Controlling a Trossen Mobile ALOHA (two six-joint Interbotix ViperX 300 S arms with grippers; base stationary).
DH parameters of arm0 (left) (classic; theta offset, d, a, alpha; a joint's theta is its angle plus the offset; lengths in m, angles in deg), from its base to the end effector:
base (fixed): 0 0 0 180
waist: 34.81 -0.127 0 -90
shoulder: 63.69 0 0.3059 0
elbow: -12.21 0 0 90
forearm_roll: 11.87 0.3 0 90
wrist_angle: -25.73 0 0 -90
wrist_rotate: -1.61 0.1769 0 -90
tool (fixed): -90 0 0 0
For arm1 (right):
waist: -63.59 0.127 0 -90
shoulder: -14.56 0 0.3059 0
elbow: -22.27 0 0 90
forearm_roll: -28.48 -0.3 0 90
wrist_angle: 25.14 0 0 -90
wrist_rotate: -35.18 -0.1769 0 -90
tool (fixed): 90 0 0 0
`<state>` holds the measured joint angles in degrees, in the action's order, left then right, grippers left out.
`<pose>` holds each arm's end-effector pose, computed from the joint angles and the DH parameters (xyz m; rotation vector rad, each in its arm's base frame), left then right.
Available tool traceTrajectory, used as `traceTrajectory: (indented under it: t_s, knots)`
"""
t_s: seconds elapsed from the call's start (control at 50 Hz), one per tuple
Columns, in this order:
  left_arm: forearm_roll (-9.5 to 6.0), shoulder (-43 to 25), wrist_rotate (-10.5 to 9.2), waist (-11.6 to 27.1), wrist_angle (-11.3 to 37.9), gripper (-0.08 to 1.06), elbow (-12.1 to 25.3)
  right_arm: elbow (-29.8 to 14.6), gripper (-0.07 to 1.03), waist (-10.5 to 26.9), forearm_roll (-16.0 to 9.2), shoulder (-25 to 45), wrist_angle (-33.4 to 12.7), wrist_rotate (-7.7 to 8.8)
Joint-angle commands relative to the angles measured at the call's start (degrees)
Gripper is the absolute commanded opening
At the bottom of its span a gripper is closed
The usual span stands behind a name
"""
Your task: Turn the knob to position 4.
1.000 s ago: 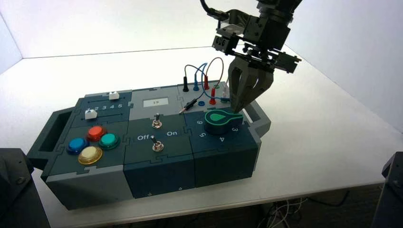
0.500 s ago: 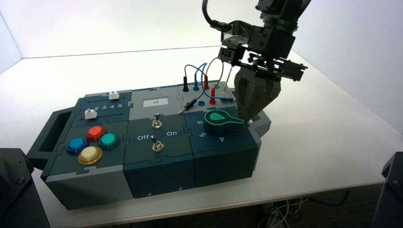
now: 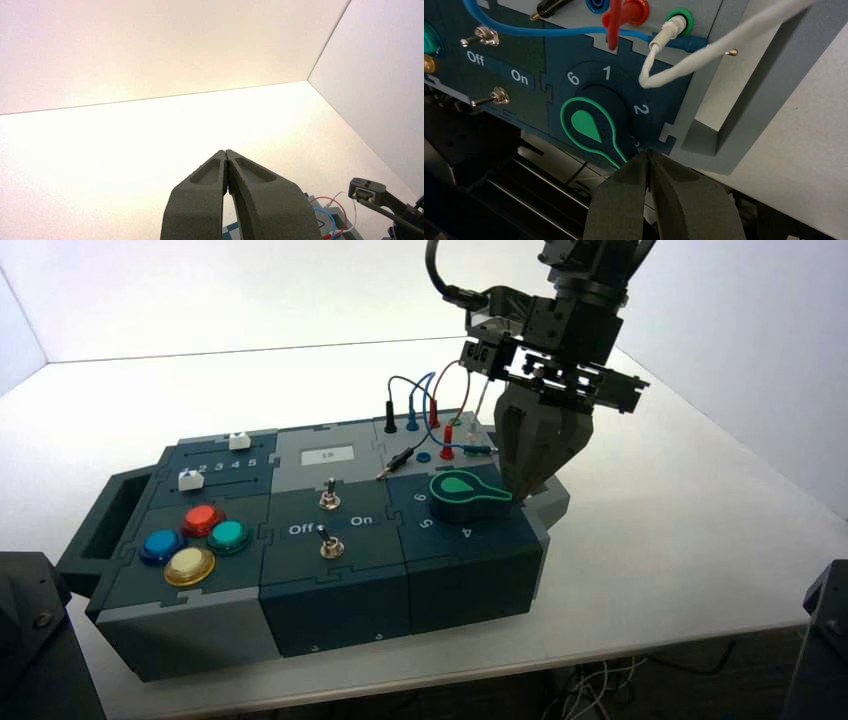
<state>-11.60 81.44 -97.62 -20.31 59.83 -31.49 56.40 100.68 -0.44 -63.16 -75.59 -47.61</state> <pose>0.1999 -0.0512 0.2932 -0.1038 0.4118 -0.2156 0.1701 0.2113 0.0447 -0.0739 1.7378 0.6024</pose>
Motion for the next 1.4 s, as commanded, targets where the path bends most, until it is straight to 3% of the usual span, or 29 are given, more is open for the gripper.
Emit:
traceTrajectory:
  t_s: [0.02,1.4]
  knots:
    - [0.18,-1.1,0.09,-0.2,-1.0,-0.03,2.0,-1.6,-0.02,0.3,-0.9,-1.3,-0.5,0.26]
    - [0.44,-1.8,1.41,-0.2,-1.3,-0.03,2.2,-1.0,-0.02,1.8,-2.9,-0.9,-3.0,0.0]
